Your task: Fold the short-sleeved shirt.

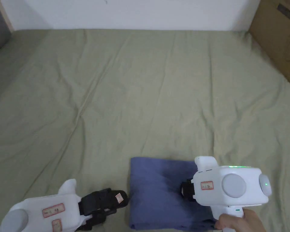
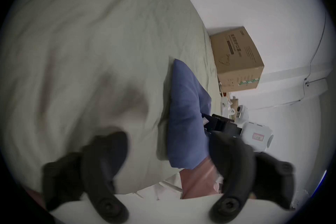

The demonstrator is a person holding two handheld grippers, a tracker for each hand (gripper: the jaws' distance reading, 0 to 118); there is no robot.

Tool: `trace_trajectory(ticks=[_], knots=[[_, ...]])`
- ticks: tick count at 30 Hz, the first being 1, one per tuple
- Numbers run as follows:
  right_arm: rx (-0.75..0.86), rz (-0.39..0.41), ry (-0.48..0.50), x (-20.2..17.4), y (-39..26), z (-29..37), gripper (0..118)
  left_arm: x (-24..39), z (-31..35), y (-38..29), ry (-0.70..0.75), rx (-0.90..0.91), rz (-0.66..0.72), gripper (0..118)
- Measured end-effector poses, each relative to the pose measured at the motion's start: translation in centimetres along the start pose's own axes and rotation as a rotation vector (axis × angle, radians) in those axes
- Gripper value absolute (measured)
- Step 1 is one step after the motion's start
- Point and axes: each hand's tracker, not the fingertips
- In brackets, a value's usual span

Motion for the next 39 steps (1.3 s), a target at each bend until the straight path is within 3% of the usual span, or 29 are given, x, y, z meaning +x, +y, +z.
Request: trace_trajectory(ticks=[2, 4, 8, 11, 12, 14, 15, 16, 18, 19, 21, 25, 33, 36, 39], knots=[[-0.005, 0.016, 0.001, 0.7, 0.5, 0.2, 0, 0.2, -0.9, 0.6, -0.068, -0.012, 0.011, 111], [-0.017, 0.045, -0.017, 0.7, 0.5, -0.2, 0, -0.5, -2.2, 2.0, -0.093, -0.021, 0.027, 111], [-0.006, 0.025, -0.027, 0.4, 0.3, 0.0, 0, -0.8, -5.3, 3.7, -0.182, -0.054, 0.133, 111], [-0.007, 0.035, -0.033, 0.1, 0.2, 0.2, 0, 0.3, -7.3, 3.9, -0.258, -0.106, 0.128, 107], [-0.008, 0.037, -0.033, 0.1, 0.2, 0.2, 0, 0.6, -7.8, 3.9, -0.256, -0.129, 0.141, 96], [-0.009, 0.032, -0.031, 0.1, 0.2, 0.4, 0, 1.3, -8.7, 3.5, -0.201, -0.153, 0.112, 26], [-0.007, 0.026, -0.033, 0.1, 0.2, 0.5, 0, -0.3, -9.4, 4.0, -0.067, -0.177, 0.065, 24], [-0.007, 0.023, -0.032, 0.2, 0.2, 0.7, 0, -0.7, -9.7, 3.7, -0.034, -0.201, 0.056, 24], [-0.007, 0.019, -0.026, 0.2, 0.1, 1.2, 0, -1.6, -8.3, 4.2, -0.212, -0.162, 0.134, 23], [-0.002, 0.023, -0.022, 0.1, 0.1, 1.6, 0, -1.4, -7.6, 4.5, -0.168, -0.163, 0.126, 23], [0.023, 0.037, -0.016, -0.2, 0.1, 2.5, 0, -0.1, -5.7, 5.5, -0.052, -0.16, -0.016, 23], [0.091, 0.035, -0.011, -0.4, 0.4, 4.1, 0, 0.1, -0.3, 9.0, 0.102, -0.098, -0.117, 23], [0.113, 0.02, -0.032, -0.4, 0.9, 5.0, 0, -4.1, 12.0, 17.3, 0.771, -0.002, -0.293, 23], [0.086, 0.0, -0.048, -0.4, 0.8, 4.4, 0, -5.4, 14.9, 19.4, 1.102, 0.005, -0.367, 23], [0.06, 0.013, -0.065, -0.2, 0.7, 3.3, 0, -7.2, 17.5, 21.5, 1.276, 0.062, -0.385, 23]])
